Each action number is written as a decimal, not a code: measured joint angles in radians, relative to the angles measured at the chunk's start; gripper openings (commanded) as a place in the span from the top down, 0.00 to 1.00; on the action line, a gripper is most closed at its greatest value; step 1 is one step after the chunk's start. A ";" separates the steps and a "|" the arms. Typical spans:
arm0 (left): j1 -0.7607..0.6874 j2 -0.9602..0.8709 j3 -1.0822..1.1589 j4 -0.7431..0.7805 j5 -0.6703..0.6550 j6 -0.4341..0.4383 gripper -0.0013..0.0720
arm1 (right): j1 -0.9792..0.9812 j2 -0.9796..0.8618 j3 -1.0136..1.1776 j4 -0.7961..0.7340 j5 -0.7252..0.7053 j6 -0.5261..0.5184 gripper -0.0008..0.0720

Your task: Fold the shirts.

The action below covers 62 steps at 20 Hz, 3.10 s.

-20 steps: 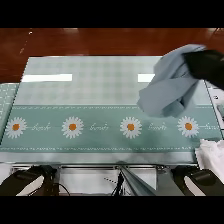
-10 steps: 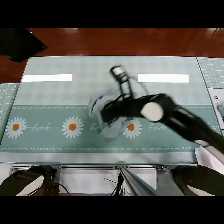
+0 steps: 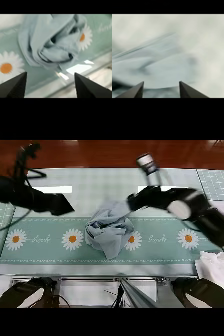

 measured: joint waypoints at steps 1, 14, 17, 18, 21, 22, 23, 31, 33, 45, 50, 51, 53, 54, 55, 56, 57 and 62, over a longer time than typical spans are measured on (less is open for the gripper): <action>-0.010 0.014 -0.073 -0.029 0.009 0.003 0.01 | -0.079 0.035 0.002 -0.049 0.012 0.018 0.29; -0.471 0.005 -0.584 -0.296 0.418 -0.054 0.01 | -0.699 -0.092 0.000 0.214 0.215 -0.131 0.26; -0.525 -0.048 -0.615 -0.294 0.495 -0.071 0.01 | -0.695 -0.132 0.000 0.275 0.228 -0.161 0.26; -0.534 -0.061 -0.621 -0.283 0.508 -0.075 0.01 | -0.689 -0.140 0.000 0.286 0.229 -0.169 0.26; -0.549 -0.099 -0.632 -0.250 0.561 -0.080 0.02 | -0.676 -0.152 0.000 0.323 0.232 -0.201 0.26; -0.552 -0.114 -0.634 -0.245 0.585 -0.083 0.02 | -0.673 -0.154 0.000 0.342 0.233 -0.216 0.26; -0.556 -0.135 -0.635 -0.245 0.608 -0.084 0.02 | -0.671 -0.156 0.000 0.365 0.233 -0.230 0.26; -0.572 -0.302 -0.637 -0.376 0.795 -0.046 0.39 | -0.667 -0.159 0.000 0.501 0.249 -0.290 0.26; -0.573 -0.322 -0.640 -0.396 0.856 -0.016 0.95 | -0.667 -0.159 0.000 0.510 0.255 -0.292 0.26; -0.573 -0.315 -0.640 -0.463 0.760 0.126 0.95 | -0.520 -0.366 0.000 0.835 0.259 -0.427 0.23; -0.573 -0.283 -0.640 -0.474 0.742 0.134 0.95 | -0.395 -0.492 0.000 1.020 0.161 -0.473 0.24; -0.573 -0.277 -0.640 -0.476 0.743 0.134 0.95 | -0.373 -0.507 0.000 1.041 0.131 -0.473 0.24; -0.573 -0.267 -0.640 -0.478 0.742 0.136 0.95 | -0.331 -0.528 0.000 1.075 0.063 -0.457 0.26; -0.573 -0.264 -0.640 -0.478 0.741 0.136 0.95 | -0.311 -0.535 0.000 1.088 0.035 -0.442 0.26; -0.573 -0.262 -0.640 -0.478 0.741 0.136 0.95 | -0.296 -0.540 0.000 1.098 0.014 -0.433 0.26; -0.573 -0.261 -0.640 -0.478 0.738 0.137 0.95 | -0.285 -0.542 0.000 1.103 0.000 -0.426 0.26; -0.573 -0.260 -0.640 -0.478 0.738 0.137 0.95 | -0.277 -0.546 0.000 1.108 -0.010 -0.415 0.26; -0.573 -0.252 -0.640 -0.479 0.739 0.137 0.95 | -0.276 -0.550 0.000 1.105 0.041 -0.394 0.26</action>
